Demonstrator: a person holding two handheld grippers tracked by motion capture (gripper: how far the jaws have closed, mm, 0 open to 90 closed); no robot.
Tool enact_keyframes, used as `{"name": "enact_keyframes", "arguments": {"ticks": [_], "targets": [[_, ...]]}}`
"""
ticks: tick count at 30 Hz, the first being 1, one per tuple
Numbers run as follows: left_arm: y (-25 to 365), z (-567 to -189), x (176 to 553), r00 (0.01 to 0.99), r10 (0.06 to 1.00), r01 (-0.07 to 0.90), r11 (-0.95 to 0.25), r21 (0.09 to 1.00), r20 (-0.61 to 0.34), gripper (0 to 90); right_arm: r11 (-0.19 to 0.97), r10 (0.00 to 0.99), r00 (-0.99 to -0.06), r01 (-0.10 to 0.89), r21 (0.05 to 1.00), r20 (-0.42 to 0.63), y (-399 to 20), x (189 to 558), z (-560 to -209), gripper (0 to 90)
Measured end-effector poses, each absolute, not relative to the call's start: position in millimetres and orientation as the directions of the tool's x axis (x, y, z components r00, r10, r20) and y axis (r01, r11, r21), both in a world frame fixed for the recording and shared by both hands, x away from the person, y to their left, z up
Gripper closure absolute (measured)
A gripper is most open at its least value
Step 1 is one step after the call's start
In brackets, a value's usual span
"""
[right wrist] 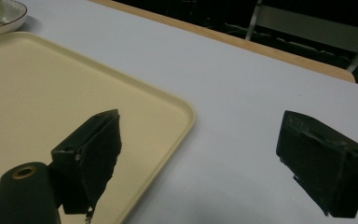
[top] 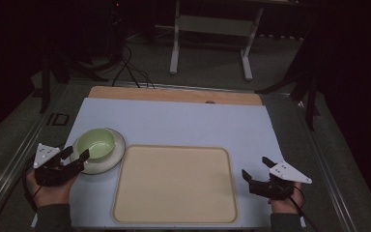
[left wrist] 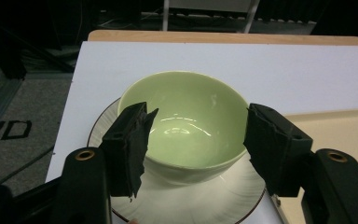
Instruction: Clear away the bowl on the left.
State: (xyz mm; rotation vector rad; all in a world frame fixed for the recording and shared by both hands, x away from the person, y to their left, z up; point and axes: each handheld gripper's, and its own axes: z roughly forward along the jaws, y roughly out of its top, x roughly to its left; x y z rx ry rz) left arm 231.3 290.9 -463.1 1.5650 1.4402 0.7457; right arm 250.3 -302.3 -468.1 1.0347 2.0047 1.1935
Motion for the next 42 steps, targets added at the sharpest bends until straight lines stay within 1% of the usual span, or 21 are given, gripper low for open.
{"name": "enact_keyframes", "arguments": {"ticks": [2, 4, 5, 7, 9, 13, 17, 23, 28, 34, 38, 42], "targets": [[292.1, -463.5, 231.2, 0.155, 0.978, 0.47, 0.054, 0.881, -0.143, 41.8, 0.299, 0.842, -0.531, 0.318, 0.9, -0.093, -302.2, 249.9, -468.0, 13.3], [292.8, -463.1, 230.5, 0.157, 0.976, 0.465, 0.062, 0.883, -0.151, 42.5, 0.298, 0.843, -0.529, 0.317, 0.9, -0.093, -302.1, 249.4, -467.7, 13.3], [293.0, -463.1, 230.5, 0.151, 0.977, 0.464, 0.061, 0.884, -0.147, 44.7, 0.3, 0.843, -0.528, 0.309, 0.903, -0.099, -302.0, 249.2, -467.1, 13.3], [293.8, -463.5, 231.8, 0.148, 0.977, 0.467, 0.065, 0.882, -0.151, 44.9, 0.3, 0.844, -0.526, 0.303, 0.904, -0.104, -301.2, 249.6, -466.9, 13.3], [294.2, -463.5, 233.5, 0.136, 0.981, 0.475, 0.059, 0.878, -0.139, 45.1, 0.309, 0.842, -0.528, 0.301, 0.902, -0.113, -300.3, 249.7, -467.0, 13.3], [292.9, -460.8, 233.6, 0.127, 0.984, 0.472, 0.052, 0.88, -0.126, 49.1, 0.312, 0.84, -0.53, 0.293, 0.904, -0.118, -299.9, 249.6, -466.2, 13.4], [292.4, -459.0, 236.7, 0.116, 0.988, 0.474, 0.036, 0.88, -0.103, 49.7, 0.306, 0.841, -0.528, 0.284, 0.908, -0.118, -300.8, 249.1, -465.7, 13.4], [295.6, -457.5, 243.5, 0.094, 0.988, 0.488, 0.06, 0.871, -0.121, 51.6, 0.307, 0.841, -0.528, 0.277, 0.91, -0.123, -300.6, 249.3, -465.6, 13.4], [297.4, -458.0, 250.9, 0.069, 0.991, 0.495, 0.062, 0.867, -0.11, 51.4, 0.307, 0.843, -0.522, 0.272, 0.912, -0.128, -300.2, 249.5, -465.0, 13.3], [299.7, -469.5, 260.8, 0.044, 0.993, 0.534, 0.071, 0.843, -0.112, 51.9, 0.306, 0.845, -0.518, 0.266, 0.914, -0.132, -300.0, 249.9, -464.5, 13.3], [300.7, -474.6, 269.3, 0.017, 0.995, 0.559, 0.072, 0.826, -0.098, 46.9, 0.305, 0.847, -0.513, 0.26, 0.916, -0.136, -300.2, 249.5, -463.8, 13.3], [300.5, -478.7, 277.2, 0.028, 0.993, 0.578, 0.075, 0.812, -0.111, 44.9, 0.304, 0.848, -0.512, 0.258, 0.917, -0.138, -300.3, 249.6, -463.6, 13.2]]}}
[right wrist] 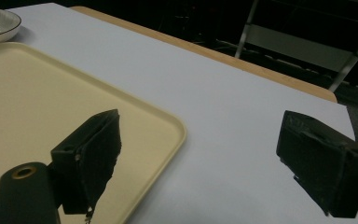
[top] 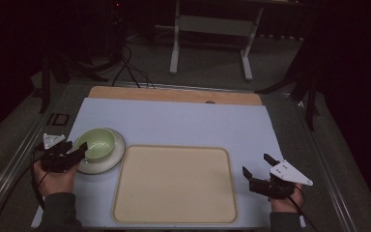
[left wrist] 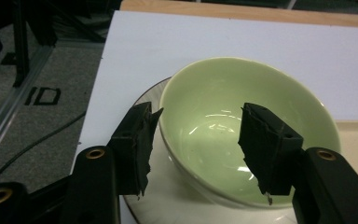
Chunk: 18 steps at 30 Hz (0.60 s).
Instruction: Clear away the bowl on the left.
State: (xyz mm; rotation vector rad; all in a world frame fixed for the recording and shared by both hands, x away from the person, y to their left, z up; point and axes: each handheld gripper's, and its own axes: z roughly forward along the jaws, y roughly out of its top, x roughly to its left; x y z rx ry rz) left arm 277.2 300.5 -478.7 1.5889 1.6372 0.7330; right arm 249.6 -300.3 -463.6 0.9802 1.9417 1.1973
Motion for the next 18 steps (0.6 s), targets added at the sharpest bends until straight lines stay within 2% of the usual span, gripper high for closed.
{"name": "enact_keyframes", "arguments": {"ticks": [6, 9, 18], "targets": [[302.0, -485.3, 285.9, 0.036, 0.991, 0.605, 0.083, 0.792, -0.131, 45.0, 0.307, 0.847, -0.512, 0.255, 0.917, -0.142, -300.0, 249.8, -463.5, 13.3], [301.0, -488.8, 290.0, 0.016, 0.993, 0.637, 0.078, 0.767, -0.115, 49.0, 0.313, 0.845, -0.514, 0.253, 0.915, -0.147, -299.4, 249.6, -463.4, 13.3], [305.6, -498.5, 297.7, -0.044, 0.987, 0.685, 0.141, 0.715, -0.153, 56.2, 0.313, 0.845, -0.513, 0.249, 0.917, -0.149, -299.2, 249.5, -463.1, 13.3]]}}
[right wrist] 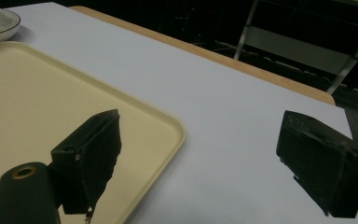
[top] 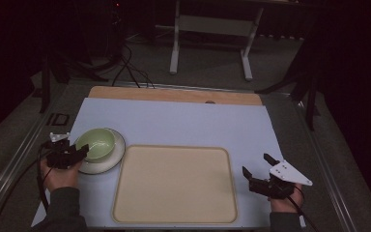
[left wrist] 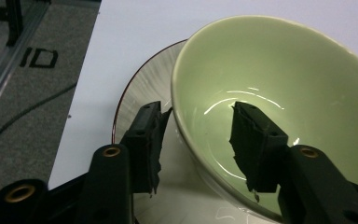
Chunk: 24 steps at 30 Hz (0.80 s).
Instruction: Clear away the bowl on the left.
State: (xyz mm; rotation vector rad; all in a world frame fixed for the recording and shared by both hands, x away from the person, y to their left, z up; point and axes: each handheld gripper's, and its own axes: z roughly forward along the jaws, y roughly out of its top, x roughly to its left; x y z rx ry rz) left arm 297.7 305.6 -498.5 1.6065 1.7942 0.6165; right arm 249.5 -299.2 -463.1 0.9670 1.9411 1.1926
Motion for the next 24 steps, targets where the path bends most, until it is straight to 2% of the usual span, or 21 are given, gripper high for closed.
{"name": "enact_keyframes", "arguments": {"ticks": [7, 14, 18, 24], "targets": [[306.0, -503.8, 303.8, -0.052, 0.982, 0.71, 0.164, 0.685, -0.181, 64.2, 0.309, 0.846, -0.512, 0.246, 0.919, -0.148, -299.8, 249.4, -462.6, 13.3], [307.9, -506.6, 308.7, -0.071, 0.974, 0.72, 0.199, 0.665, -0.214, 67.6, 0.312, 0.845, -0.512, 0.244, 0.918, -0.151, -299.6, 249.3, -462.2, 13.3], [311.1, -507.9, 310.3, -0.078, 0.963, 0.723, 0.232, 0.651, -0.256, 68.2, 0.311, 0.846, -0.512, 0.244, 0.919, -0.151, -299.8, 249.3, -462.1, 13.3], [316.1, -509.2, 311.2, -0.082, 0.947, 0.717, 0.273, 0.641, -0.312, 74.3, 0.312, 0.845, -0.512, 0.24, 0.919, -0.154, -299.9, 249.3, -461.7, 13.3]]}}
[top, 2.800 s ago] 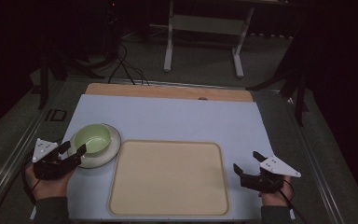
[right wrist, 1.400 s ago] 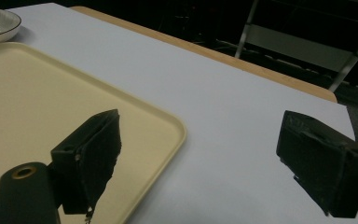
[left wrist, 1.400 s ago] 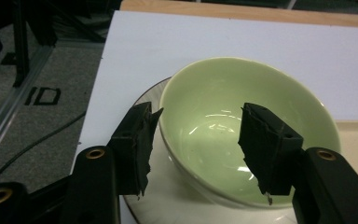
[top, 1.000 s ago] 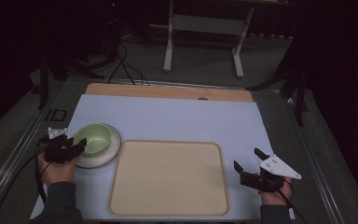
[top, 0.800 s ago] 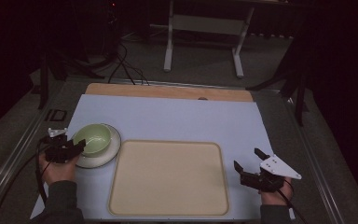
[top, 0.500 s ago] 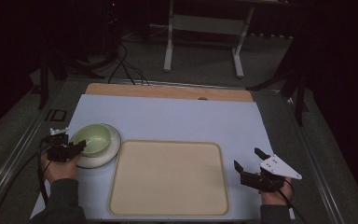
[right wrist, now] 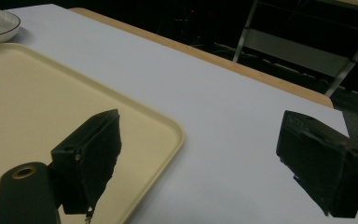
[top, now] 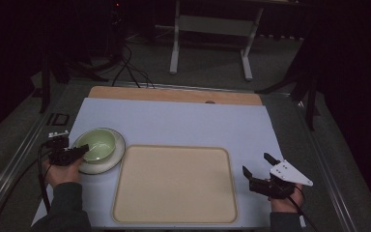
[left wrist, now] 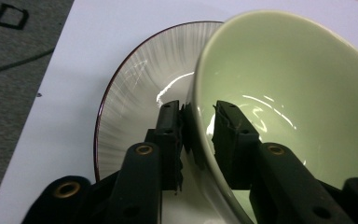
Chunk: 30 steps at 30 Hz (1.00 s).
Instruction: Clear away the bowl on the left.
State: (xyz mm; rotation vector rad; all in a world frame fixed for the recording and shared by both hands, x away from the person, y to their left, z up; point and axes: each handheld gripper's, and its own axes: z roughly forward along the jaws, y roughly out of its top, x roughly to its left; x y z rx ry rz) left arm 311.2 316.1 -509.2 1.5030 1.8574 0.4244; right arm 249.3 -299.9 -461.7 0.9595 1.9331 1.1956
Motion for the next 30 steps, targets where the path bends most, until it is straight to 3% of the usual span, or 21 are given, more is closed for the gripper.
{"name": "enact_keyframes", "arguments": {"ticks": [6, 30], "targets": [[317.9, -509.1, 311.3, -0.073, 0.943, 0.721, 0.275, 0.636, -0.324, 81.8, 0.311, 0.846, -0.511, 0.24, 0.92, -0.153, -300.0, 249.2, -461.6, 13.3], [322.2, -509.4, 306.9, -0.051, 0.913, 0.7, 0.322, 0.637, -0.405, 81.8, 0.303, 0.851, -0.503, 0.238, 0.923, -0.15, -302.8, 249.0, -460.6, 13.4]]}}
